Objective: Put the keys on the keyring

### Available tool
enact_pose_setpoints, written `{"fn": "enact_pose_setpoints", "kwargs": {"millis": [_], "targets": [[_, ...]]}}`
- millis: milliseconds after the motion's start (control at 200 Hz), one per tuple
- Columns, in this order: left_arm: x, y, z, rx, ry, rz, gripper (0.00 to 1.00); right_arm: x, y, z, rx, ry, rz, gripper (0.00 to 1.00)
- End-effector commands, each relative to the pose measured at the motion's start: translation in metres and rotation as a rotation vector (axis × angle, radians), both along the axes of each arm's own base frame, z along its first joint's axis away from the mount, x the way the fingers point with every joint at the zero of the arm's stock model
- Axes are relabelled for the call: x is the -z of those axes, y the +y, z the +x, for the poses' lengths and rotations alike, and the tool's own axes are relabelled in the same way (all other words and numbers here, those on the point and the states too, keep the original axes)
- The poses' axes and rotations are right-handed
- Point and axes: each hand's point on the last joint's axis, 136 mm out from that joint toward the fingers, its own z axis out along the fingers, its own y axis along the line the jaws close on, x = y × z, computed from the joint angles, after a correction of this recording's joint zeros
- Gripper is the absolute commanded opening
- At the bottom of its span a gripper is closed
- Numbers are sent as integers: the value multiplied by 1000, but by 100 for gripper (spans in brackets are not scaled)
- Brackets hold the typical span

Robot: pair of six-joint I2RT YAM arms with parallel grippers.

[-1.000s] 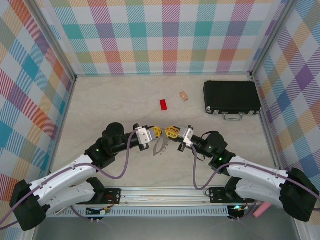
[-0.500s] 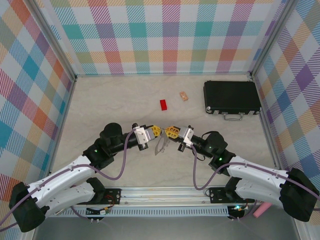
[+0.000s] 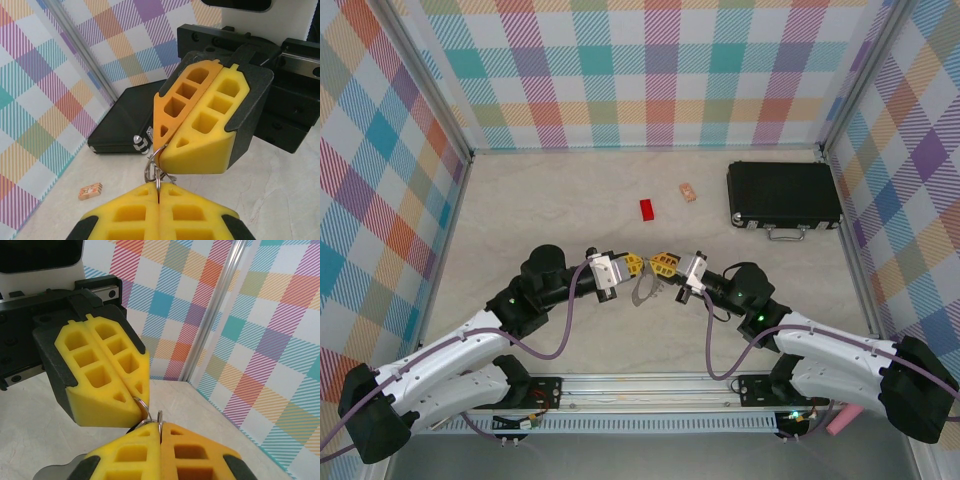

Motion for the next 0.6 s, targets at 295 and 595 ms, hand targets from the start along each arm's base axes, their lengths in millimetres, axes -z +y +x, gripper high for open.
{"fn": "enact_pose_setpoints", "kwargs": {"millis": [295,595], "targets": [[-24,6,9,-55,-6,-76,0,-15,-2,-5,-17,-28,43,0],[-22,5,9,-48,10,-70,0,-14,-1,-5,-22,-23,40,0]]}}
